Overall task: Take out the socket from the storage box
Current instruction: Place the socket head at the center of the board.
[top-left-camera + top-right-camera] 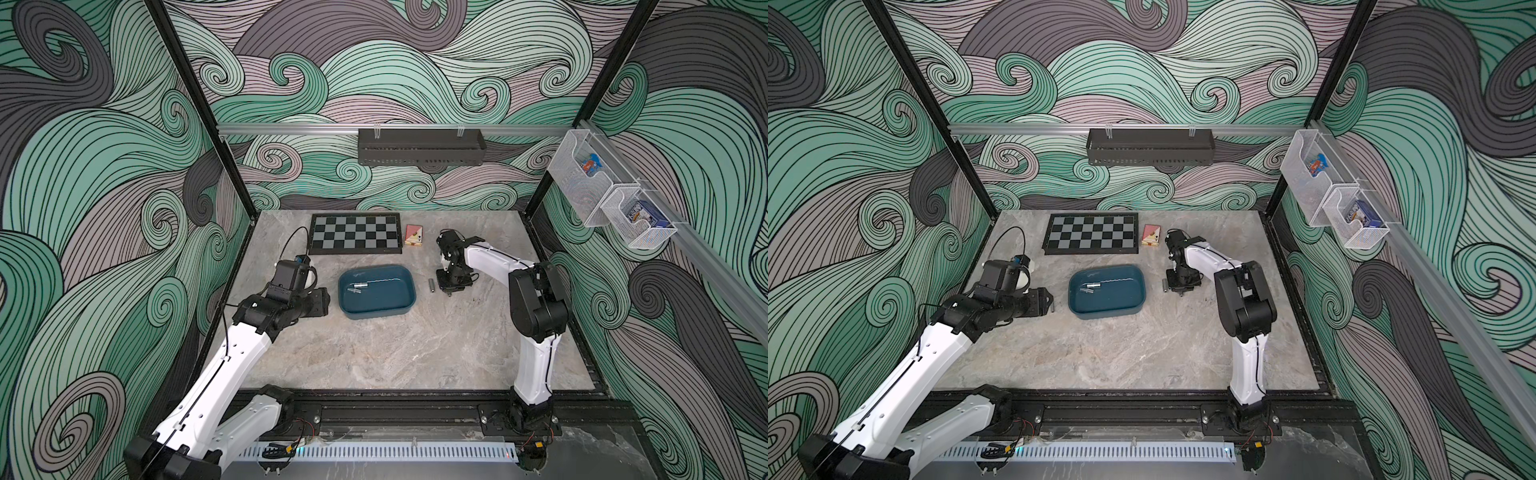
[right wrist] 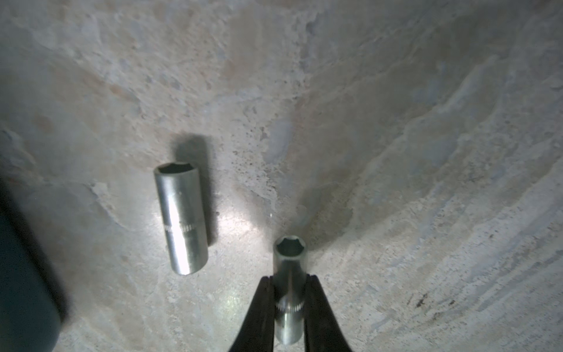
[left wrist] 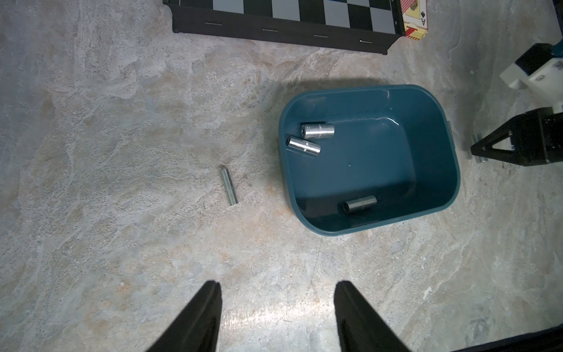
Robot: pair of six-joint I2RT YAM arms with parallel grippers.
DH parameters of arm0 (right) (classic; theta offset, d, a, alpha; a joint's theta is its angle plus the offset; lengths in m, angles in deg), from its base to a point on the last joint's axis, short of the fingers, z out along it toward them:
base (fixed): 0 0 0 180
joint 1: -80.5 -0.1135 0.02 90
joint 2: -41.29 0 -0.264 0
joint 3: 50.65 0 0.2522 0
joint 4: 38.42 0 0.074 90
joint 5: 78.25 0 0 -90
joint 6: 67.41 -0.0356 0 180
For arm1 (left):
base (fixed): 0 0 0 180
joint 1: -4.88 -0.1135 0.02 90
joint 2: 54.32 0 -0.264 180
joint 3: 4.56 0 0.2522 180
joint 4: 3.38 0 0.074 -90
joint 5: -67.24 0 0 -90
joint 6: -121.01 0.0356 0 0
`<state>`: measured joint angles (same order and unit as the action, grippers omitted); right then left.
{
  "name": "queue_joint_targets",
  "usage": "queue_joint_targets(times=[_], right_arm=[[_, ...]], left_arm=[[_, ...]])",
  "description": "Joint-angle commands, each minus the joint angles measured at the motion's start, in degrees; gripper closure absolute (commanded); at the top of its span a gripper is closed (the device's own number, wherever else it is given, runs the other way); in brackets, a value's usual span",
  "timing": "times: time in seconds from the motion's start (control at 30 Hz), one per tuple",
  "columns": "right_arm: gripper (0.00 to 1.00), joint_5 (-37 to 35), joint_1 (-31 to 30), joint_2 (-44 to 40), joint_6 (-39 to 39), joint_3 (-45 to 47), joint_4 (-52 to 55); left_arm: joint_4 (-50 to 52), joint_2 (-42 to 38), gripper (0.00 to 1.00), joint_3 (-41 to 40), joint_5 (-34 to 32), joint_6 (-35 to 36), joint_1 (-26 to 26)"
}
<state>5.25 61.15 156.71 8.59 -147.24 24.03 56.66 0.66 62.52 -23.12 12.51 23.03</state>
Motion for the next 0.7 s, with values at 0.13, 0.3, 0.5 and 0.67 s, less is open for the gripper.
queue_joint_targets(times=[0.13,0.3,0.5,0.67], right_arm=[[0.82,0.4,-0.86,2.03,0.82,-0.6,-1.76],[0.82,-0.97,-0.86,2.93,1.14,-1.52,-2.16],[0.79,-0.88,-0.71,4.45,1.08,-2.4,-2.18],[0.75,-0.63,-0.77,4.47,0.9,-2.52,-2.08]], left_arm=[[-0.27,0.15,0.37,-0.21,0.27,0.83,0.42],[-0.27,0.21,0.37,-0.23,0.27,0.84,0.56],[-0.27,0.56,0.37,-0.14,0.36,0.83,0.59],[-0.3,0.65,0.37,-0.15,0.27,0.83,0.66]])
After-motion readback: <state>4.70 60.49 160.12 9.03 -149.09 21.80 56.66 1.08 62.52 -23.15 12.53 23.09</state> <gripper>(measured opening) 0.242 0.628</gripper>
